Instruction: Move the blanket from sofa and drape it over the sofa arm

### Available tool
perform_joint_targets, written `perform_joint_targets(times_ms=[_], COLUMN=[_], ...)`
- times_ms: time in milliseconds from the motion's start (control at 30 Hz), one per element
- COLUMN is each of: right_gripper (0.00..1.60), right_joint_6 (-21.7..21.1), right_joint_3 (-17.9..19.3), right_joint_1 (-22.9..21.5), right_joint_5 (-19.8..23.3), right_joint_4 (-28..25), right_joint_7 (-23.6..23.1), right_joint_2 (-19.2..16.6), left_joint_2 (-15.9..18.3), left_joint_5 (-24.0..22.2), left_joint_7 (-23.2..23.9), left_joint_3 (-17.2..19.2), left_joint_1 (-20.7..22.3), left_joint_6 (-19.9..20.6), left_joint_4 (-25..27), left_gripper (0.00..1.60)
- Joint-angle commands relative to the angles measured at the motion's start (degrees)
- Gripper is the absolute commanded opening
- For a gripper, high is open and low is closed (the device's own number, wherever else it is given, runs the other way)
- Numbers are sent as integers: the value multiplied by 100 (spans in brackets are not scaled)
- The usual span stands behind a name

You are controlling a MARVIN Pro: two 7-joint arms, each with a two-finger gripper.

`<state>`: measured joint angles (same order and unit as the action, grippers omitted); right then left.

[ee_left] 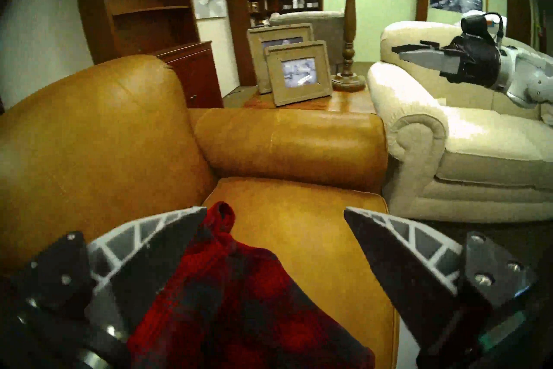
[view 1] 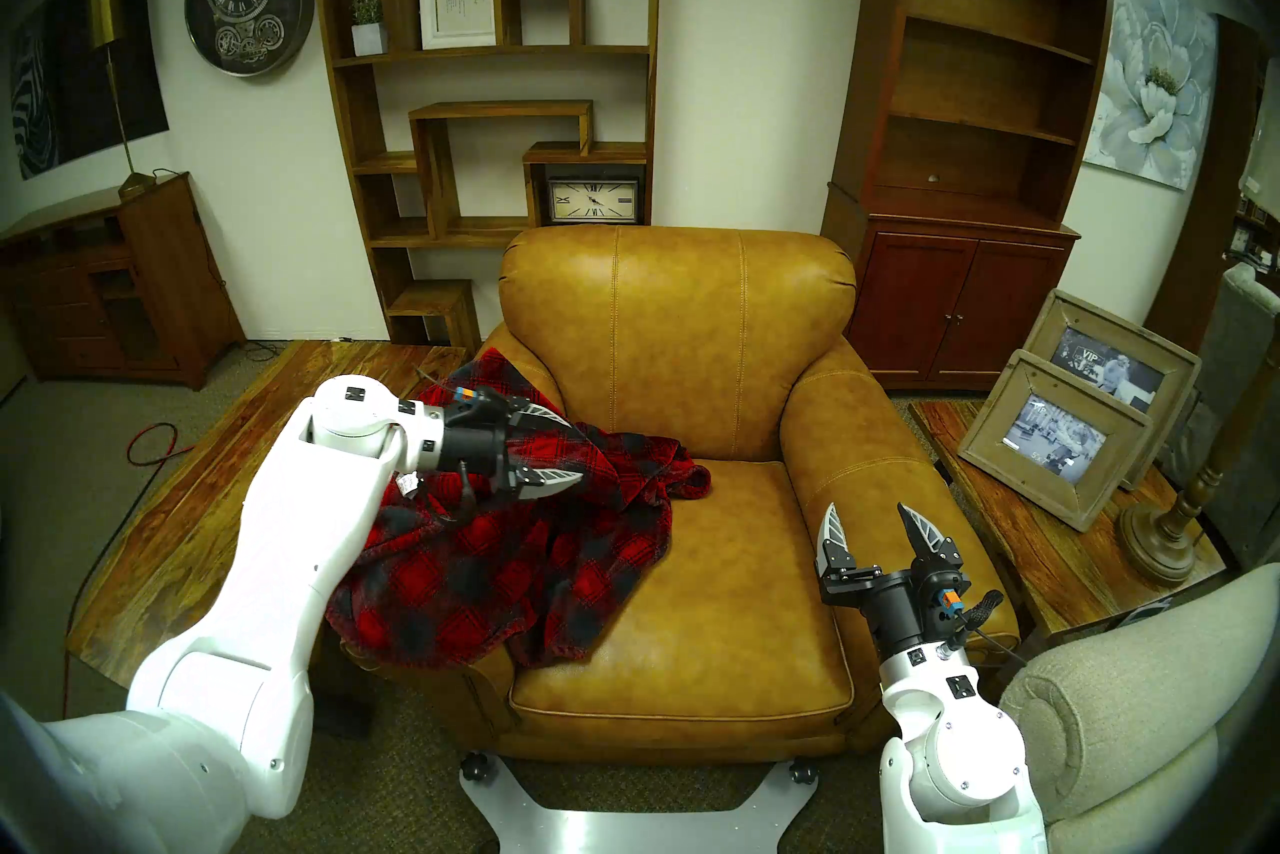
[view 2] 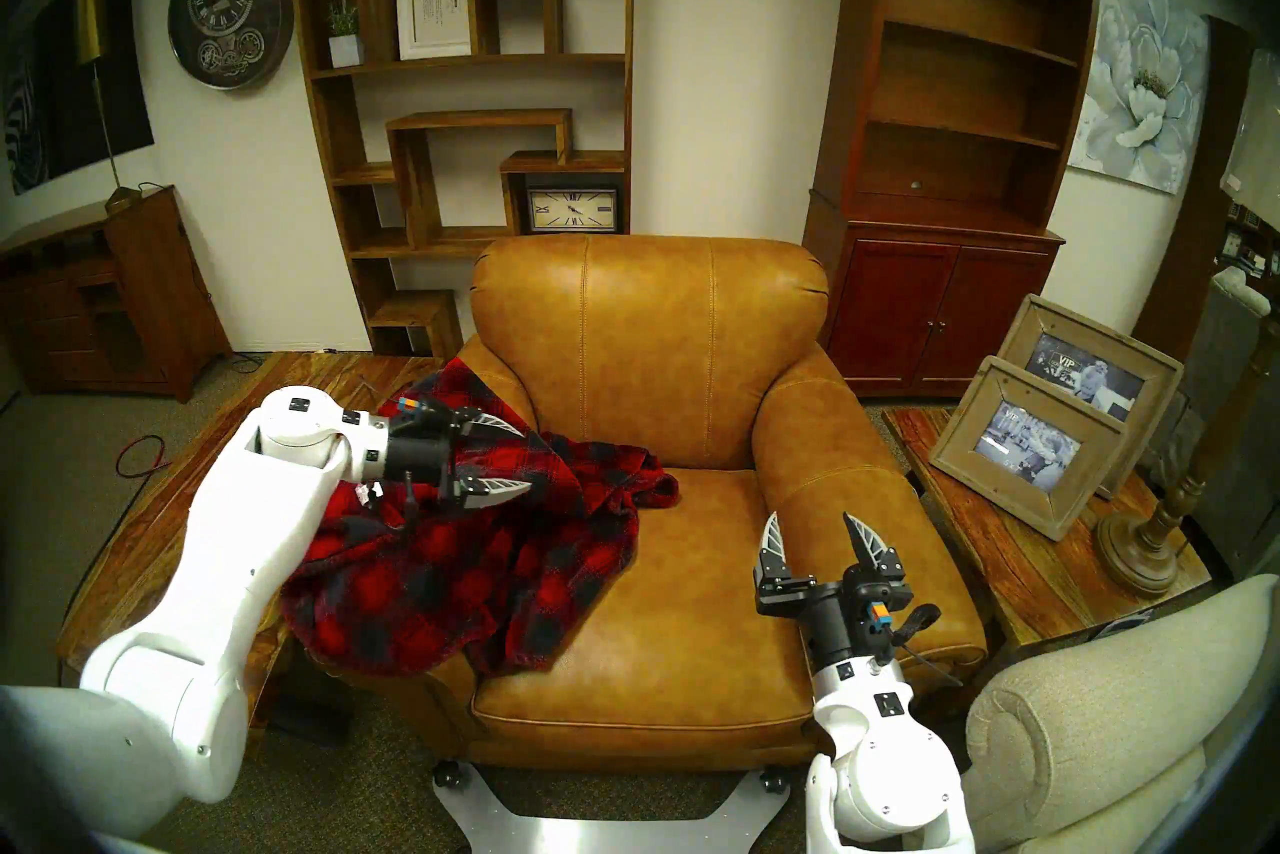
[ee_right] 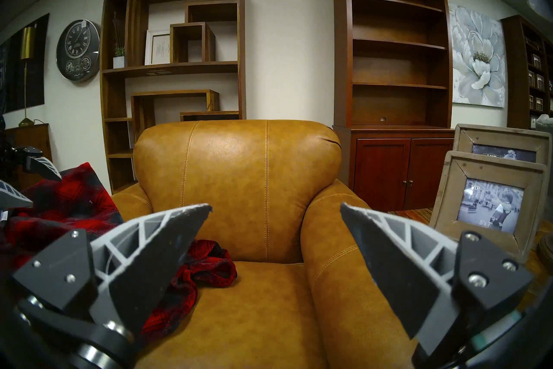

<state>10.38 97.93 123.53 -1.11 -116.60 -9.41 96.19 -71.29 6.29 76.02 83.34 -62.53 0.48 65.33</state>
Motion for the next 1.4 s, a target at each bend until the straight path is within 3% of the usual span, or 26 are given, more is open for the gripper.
perform_joint_targets(times_ms=[0,400,667,800,1100,1367], right_gripper=[160,160,160,160,160,160], right_joint_6=[39,43,43,40,36,35], right_joint_3=[-4,-6,-8,-9,-9,-8], right_joint_1=[-43,-32,-13,-8,-3,-12], right_joint_5=[0,0,-2,-3,-3,-1], right_joint_4=[-130,-161,-194,-201,-209,-194], right_joint_7=[-3,-3,-4,-4,-4,-3], right_joint_2=[-7,-9,-8,-8,-8,-9], left_joint_2=[-198,129,-65,-283,-617,-825], left_joint_5=[780,2836,4296,4853,5796,6049], left_joint_7=[-574,-1870,-2695,-3085,-3981,-4776], left_joint_3=[-602,-1138,-1479,-1673,-2040,-2178], left_joint_1=[-193,-319,-350,-160,269,626], left_joint_6=[-37,376,888,978,947,749], left_joint_4=[526,1043,954,711,-439,-1267], left_gripper=[160,160,160,160,160,160])
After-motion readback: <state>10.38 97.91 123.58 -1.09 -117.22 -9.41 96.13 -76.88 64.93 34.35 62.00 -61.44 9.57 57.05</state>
